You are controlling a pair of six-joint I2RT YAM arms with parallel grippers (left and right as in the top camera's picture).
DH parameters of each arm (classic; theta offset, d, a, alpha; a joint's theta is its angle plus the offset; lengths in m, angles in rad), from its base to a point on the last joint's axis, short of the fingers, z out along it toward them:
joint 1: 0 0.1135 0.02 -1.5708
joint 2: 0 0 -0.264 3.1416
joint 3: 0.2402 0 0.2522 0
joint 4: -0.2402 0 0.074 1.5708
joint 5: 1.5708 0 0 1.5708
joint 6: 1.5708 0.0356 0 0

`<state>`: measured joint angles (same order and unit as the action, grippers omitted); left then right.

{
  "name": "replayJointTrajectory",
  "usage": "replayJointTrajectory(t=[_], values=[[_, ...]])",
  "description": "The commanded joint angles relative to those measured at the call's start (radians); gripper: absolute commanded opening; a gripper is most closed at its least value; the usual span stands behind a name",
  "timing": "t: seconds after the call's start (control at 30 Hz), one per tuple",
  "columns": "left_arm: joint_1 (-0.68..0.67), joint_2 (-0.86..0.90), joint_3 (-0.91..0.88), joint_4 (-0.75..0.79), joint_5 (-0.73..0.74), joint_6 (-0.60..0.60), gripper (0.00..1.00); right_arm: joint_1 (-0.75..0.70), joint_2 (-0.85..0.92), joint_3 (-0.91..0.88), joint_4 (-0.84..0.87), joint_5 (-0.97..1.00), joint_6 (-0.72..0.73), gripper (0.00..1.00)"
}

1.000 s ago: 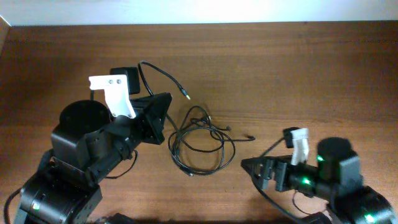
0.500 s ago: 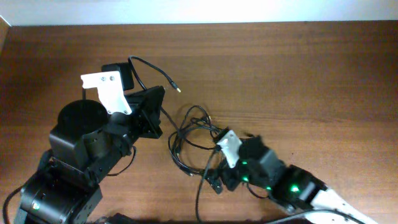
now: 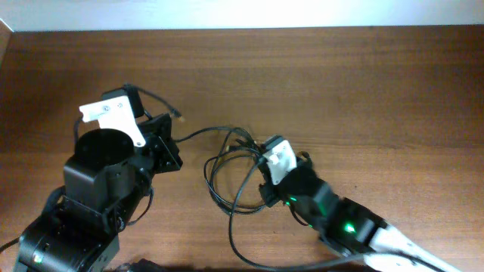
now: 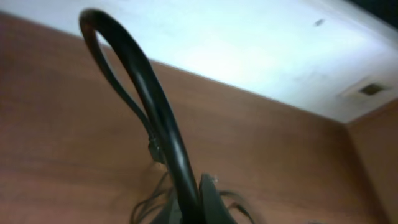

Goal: Untangle cables

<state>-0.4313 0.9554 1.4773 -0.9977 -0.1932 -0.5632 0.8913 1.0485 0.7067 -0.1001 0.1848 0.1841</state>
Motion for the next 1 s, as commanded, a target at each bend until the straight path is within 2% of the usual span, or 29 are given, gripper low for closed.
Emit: replayJointTrajectory(t=[0.0,0.1,0.17,0.3,0.43,0.5,0.53,0.6,0.63,0.67,0.77,0.87,0.93,0.97], values=[[0.002,0.011,0.008,-0.062,-0.037,0.019,0.00,0.005,-0.175,0.050,0.010,-0.055,0.007,0.04],[0.002,0.068,0.008,-0.115,-0.031,0.019,0.00,0.005,-0.347,0.050,0.005,-0.106,0.007,0.04],[0.002,0.119,0.008,-0.116,0.047,-0.003,0.00,0.005,-0.418,0.050,-0.021,-0.106,0.007,0.04],[0.002,0.249,0.008,-0.064,0.316,-0.029,0.00,0.005,-0.435,0.050,-0.117,-0.156,0.007,0.04],[0.002,0.343,0.008,-0.059,0.470,-0.027,0.00,0.005,-0.433,0.050,-0.112,-0.201,0.007,0.04],[0.002,0.369,0.008,-0.060,0.486,-0.027,0.03,0.005,-0.433,0.050,-0.070,-0.197,0.006,0.04],[0.002,0.383,0.008,-0.060,0.486,-0.027,0.22,0.005,-0.434,0.051,-0.010,-0.154,0.006,0.04],[0.002,0.398,0.008,-0.063,0.485,-0.026,0.34,0.005,-0.433,0.063,0.068,-0.100,-0.071,0.04],[0.002,0.405,0.008,-0.064,0.482,-0.026,0.47,0.004,-0.433,0.076,0.079,-0.054,-0.119,0.04],[0.002,0.414,0.008,-0.069,0.455,-0.026,0.70,0.004,-0.426,0.108,0.078,0.085,-0.202,0.04],[0.002,0.430,0.008,-0.074,0.447,-0.026,0.81,0.004,-0.397,0.202,0.079,0.312,-0.351,0.04],[0.002,0.437,0.008,-0.074,0.435,-0.026,0.98,0.004,-0.327,0.382,0.083,0.454,-0.549,0.04],[0.002,0.437,0.008,-0.081,0.429,-0.026,0.99,0.004,-0.272,0.498,0.087,0.529,-0.687,0.04],[0.002,0.438,0.008,-0.086,0.429,-0.026,1.00,0.003,-0.235,0.554,0.115,0.581,-0.807,0.04]])
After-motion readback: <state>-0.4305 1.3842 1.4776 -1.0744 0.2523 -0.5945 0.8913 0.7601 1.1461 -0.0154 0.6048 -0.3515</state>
